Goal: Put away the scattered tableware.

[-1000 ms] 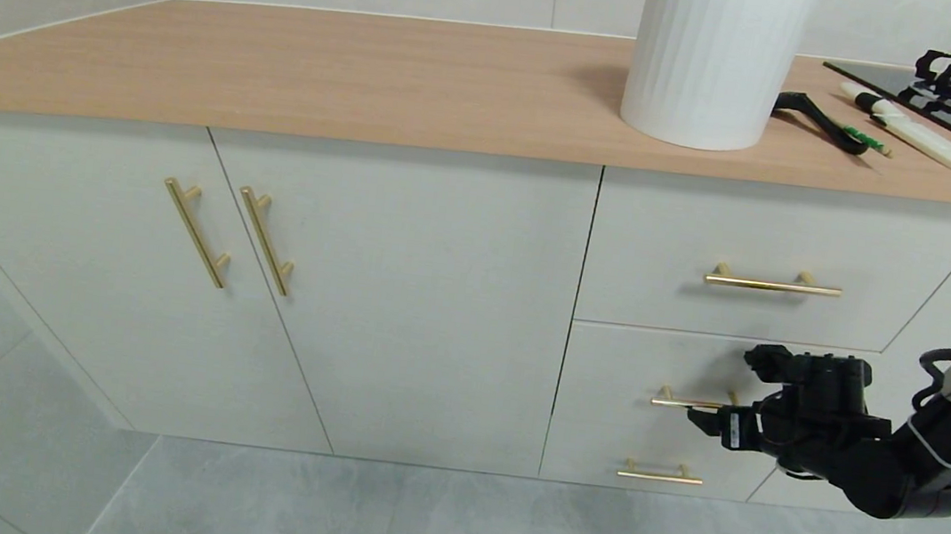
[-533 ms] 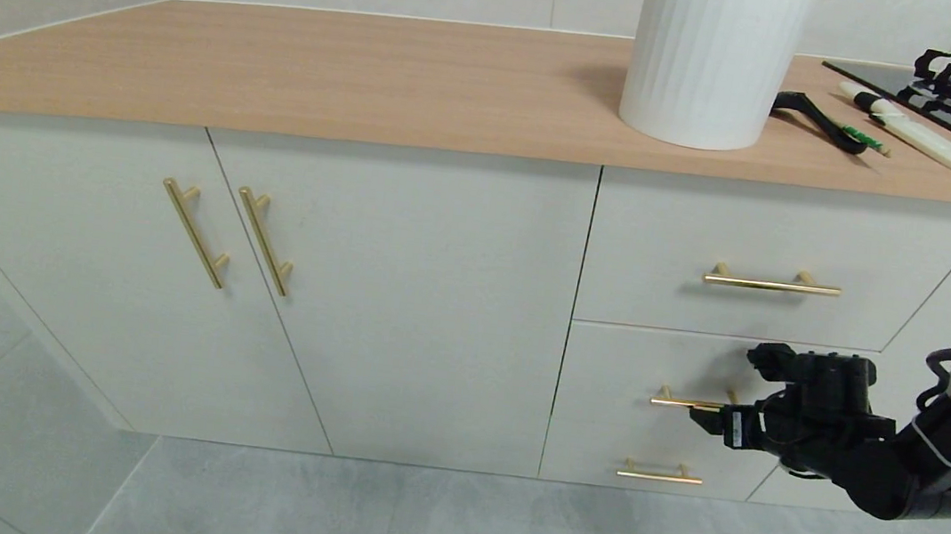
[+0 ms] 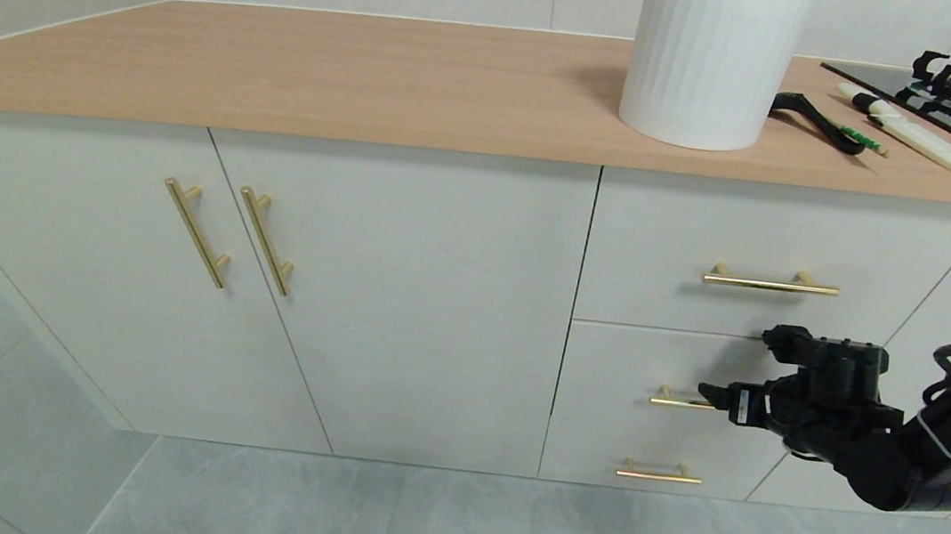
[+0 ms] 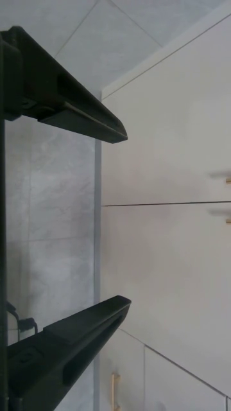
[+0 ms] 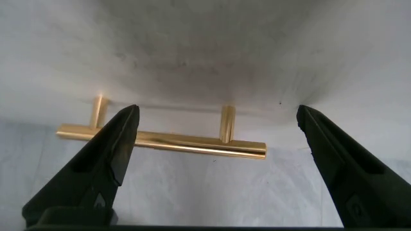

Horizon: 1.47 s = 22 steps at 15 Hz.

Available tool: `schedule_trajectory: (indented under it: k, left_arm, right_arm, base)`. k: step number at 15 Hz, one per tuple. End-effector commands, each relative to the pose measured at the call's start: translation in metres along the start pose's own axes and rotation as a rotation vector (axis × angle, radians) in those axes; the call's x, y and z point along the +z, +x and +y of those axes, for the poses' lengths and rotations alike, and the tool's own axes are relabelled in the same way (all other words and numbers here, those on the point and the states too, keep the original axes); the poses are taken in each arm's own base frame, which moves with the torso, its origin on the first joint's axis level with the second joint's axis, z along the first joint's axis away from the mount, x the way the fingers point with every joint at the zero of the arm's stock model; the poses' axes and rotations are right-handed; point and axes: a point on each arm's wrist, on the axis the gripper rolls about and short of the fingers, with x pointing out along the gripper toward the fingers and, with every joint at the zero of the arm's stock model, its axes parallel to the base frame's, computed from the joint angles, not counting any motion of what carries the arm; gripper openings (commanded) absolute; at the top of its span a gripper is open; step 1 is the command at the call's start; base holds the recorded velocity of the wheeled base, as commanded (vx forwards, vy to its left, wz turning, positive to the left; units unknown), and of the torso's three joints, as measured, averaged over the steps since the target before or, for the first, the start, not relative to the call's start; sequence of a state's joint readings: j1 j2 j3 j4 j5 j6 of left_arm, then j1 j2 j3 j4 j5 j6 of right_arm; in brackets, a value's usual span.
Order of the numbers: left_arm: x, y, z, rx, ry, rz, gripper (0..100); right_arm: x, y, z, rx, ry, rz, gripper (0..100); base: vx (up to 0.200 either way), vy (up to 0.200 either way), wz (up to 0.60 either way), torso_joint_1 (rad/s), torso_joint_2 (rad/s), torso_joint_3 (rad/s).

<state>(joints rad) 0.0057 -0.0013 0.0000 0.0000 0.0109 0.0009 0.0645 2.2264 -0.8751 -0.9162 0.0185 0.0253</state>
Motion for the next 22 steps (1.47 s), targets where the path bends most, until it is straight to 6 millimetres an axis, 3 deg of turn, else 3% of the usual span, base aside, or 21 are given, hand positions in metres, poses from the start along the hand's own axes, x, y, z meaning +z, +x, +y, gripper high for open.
schedule_trajectory:
  k: [1, 7, 10, 18, 19, 22]
  left_arm:
    - [0.0, 0.0, 0.0, 0.0, -0.001, 0.001, 100]
    - [0.0, 0.0, 0.0, 0.0, 0.001, 0.0, 100]
    - [0.0, 0.0, 0.0, 0.0, 0.001, 0.001, 100]
    - [0.0, 0.0, 0.0, 0.002, 0.001, 0.001, 100]
    - [0.0, 0.0, 0.0, 0.0, -0.001, 0.001, 100]
    - [0.0, 0.0, 0.0, 0.0, 0.001, 0.001, 100]
  right_arm:
    - [-0.01, 0.013, 0.0, -0.021, -0.006, 0.014, 100]
    - [-0.03, 0.014, 0.003, -0.013, -0.043, 0.088, 100]
    - [-0.03, 0.012, 0.003, -0.013, -0.045, 0.091, 100]
    - [-0.039, -0.009, 0.006, -0.001, -0.079, 0.151, 100]
    - [-0.035, -0.015, 0.008, 0.001, -0.08, 0.143, 100]
    - [0.014, -0.088, 0.027, 0.1, -0.102, 0.176, 100]
  base:
    - [0.0, 0.0, 0.0, 0.0, 0.0, 0.0]
    - [0.0, 0.0, 0.0, 0.0, 0.0, 0.0]
    - [0.0, 0.0, 0.0, 0.0, 0.0, 0.0]
    - [0.0, 0.0, 0.0, 0.0, 0.0, 0.0]
    - [0.0, 0.0, 0.0, 0.0, 0.0, 0.0]
    - [0.0, 0.0, 0.0, 0.0, 0.0, 0.0]
